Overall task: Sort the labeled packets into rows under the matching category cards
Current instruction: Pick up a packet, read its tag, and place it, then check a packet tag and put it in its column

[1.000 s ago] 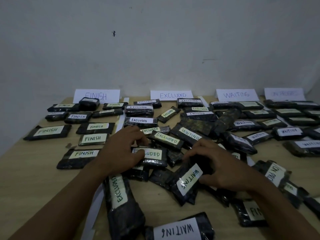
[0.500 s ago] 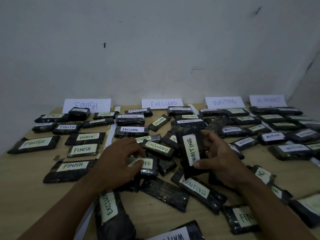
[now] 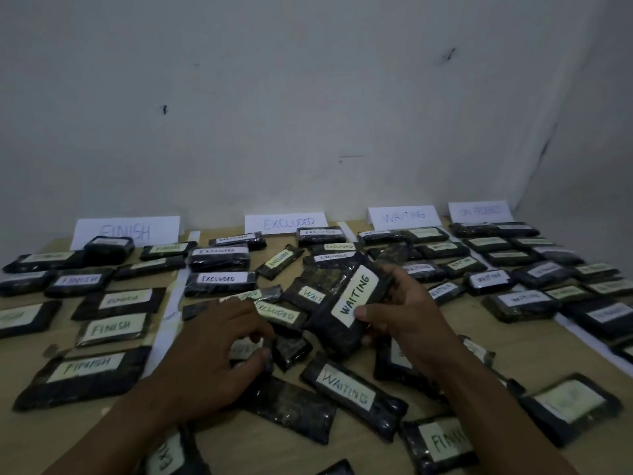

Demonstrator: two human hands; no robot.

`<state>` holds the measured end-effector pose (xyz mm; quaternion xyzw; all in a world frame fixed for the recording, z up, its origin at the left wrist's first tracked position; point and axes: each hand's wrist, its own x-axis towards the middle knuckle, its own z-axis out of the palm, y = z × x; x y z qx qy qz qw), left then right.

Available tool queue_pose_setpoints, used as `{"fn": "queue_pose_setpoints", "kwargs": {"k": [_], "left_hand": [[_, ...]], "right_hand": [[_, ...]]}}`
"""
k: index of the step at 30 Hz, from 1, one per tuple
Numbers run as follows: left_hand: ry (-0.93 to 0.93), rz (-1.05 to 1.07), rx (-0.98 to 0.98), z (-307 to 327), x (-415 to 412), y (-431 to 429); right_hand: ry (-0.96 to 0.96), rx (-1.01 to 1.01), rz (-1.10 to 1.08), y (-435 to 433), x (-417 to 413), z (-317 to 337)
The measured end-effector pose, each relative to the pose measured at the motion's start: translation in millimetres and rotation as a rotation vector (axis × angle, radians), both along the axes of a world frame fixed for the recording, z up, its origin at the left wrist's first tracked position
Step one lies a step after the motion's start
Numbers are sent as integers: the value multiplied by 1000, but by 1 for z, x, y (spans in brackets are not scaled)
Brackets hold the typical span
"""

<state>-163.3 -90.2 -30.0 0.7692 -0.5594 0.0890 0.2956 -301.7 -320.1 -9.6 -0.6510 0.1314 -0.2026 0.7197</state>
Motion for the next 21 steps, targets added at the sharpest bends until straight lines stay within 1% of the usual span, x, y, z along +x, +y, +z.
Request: {"fn": "queue_pose_setpoints", "kwargs": {"k": [2, 4, 6, 10, 13, 15, 17, 21], "left_hand": [[-9, -90, 12, 6, -6, -28], [-32, -101, 40, 11, -12, -32], [-80, -154, 65, 13, -22, -48], [-140, -322, 133, 19, -52, -97], [-158, -409, 147, 14, -69, -131], [-136, -426, 186, 8, -77, -145], [-133, -436, 214, 0, -80, -152], [-115, -488, 252, -13, -80, -152]], "right_hand": [[-68, -46, -126, -23, -23, 13], [-84, -119, -197, -31, -33, 21], [-92, -207, -327, -46, -57, 24], [-14, -308, -636, -92, -115, 16], [85, -318, -816, -124, -152, 4], [171, -337, -883, -138, -169, -4], [286, -398, -913, -147, -177, -10], [575, -606, -905, -163, -178, -20]]}}
